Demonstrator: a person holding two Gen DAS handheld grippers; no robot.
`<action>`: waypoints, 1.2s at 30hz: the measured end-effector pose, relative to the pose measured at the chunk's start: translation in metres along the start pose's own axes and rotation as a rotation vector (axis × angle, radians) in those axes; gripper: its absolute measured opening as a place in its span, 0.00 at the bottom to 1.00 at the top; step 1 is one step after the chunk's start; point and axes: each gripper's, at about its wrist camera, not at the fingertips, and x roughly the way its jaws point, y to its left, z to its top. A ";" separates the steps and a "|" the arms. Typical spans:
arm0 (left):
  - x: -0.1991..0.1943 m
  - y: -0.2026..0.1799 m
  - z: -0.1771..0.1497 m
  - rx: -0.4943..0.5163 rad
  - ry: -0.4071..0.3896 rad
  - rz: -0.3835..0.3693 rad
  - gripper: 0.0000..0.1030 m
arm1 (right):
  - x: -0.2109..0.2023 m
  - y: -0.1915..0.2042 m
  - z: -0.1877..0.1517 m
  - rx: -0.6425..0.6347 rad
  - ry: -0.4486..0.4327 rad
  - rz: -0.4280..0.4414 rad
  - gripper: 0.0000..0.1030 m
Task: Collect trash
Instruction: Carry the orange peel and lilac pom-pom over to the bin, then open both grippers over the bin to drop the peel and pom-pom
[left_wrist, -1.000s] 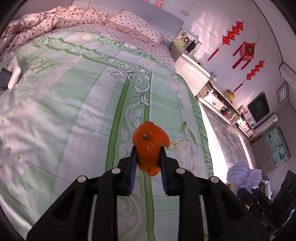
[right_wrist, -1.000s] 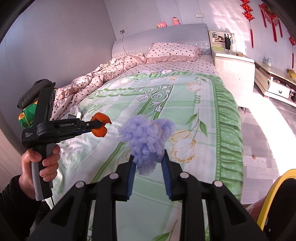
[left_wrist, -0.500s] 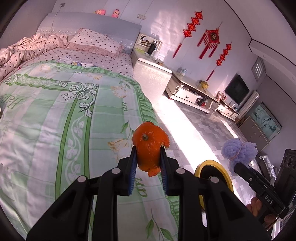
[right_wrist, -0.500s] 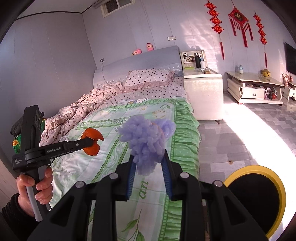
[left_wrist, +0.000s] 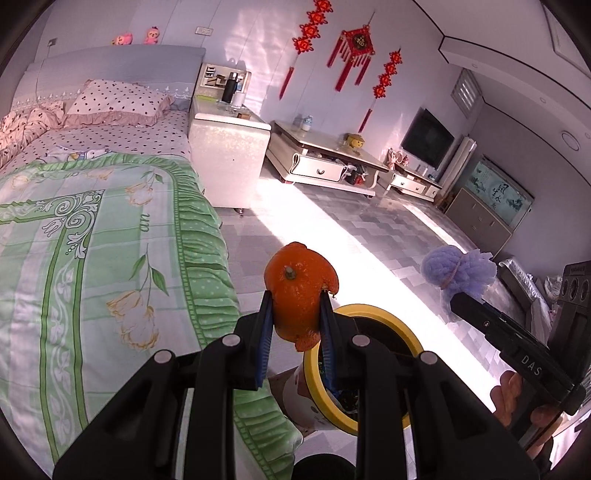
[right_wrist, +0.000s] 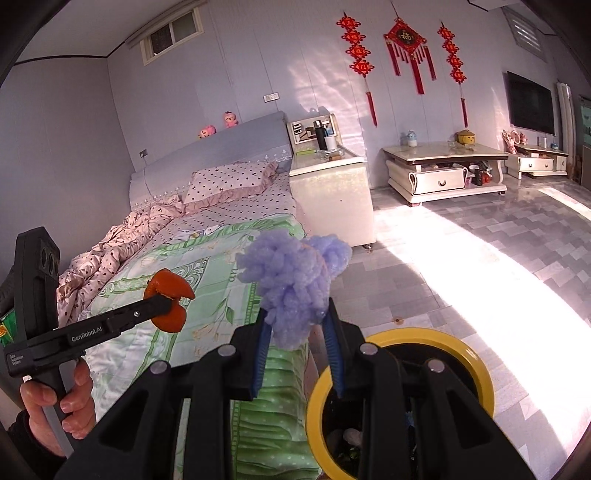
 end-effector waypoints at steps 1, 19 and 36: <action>0.008 -0.009 -0.001 0.014 0.007 -0.004 0.22 | 0.000 -0.009 -0.001 0.009 0.002 -0.015 0.26; 0.132 -0.084 -0.064 0.122 0.195 -0.068 0.24 | 0.046 -0.106 -0.043 0.156 0.137 -0.128 0.28; 0.119 -0.066 -0.059 0.082 0.161 -0.068 0.47 | 0.046 -0.124 -0.050 0.206 0.148 -0.205 0.47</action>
